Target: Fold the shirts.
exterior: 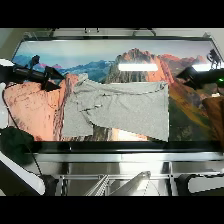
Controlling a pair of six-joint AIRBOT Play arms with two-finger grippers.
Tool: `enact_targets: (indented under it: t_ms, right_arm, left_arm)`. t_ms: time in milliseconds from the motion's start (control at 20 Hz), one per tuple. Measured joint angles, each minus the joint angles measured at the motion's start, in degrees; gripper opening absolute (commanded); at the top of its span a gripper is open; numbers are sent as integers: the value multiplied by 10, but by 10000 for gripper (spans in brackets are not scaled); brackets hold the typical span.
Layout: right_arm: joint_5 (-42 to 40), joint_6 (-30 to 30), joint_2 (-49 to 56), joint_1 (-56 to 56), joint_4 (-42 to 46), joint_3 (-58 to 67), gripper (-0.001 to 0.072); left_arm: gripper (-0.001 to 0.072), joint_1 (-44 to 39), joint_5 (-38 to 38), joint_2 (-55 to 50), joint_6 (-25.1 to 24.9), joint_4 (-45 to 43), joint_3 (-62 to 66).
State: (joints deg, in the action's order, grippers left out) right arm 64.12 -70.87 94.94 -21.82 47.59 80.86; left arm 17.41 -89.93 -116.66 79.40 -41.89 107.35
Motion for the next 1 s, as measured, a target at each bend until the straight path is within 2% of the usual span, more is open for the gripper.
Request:
enact_targets:
  t_ms: [150,450,550,600,650,850,1000]
  right_arm:
    - [70,7,-6,-32,7,-39,446]
    - [133,45,-11,-48,-34,-103,446]
    - [155,53,-16,-49,-47,-109,446]
    - [164,56,-21,-50,-52,-112,446]
    - [173,58,-27,-52,-56,-117,445]
    - [194,58,-72,-70,-48,-167,455]
    - [167,49,-118,-86,-31,-253,456]
  left_arm:
    - [704,2,-12,14,2,-52,-42]
    - [700,-37,4,-2,-14,-82,-111]
    - [381,-50,11,-9,-20,-79,-117]
    - [165,-55,20,-14,-26,-83,-119]
    - [11,-58,29,-17,-31,-90,-121]
    - [17,-59,28,-21,-64,-75,-123]
    - [17,-49,-5,-21,-86,-37,-124]
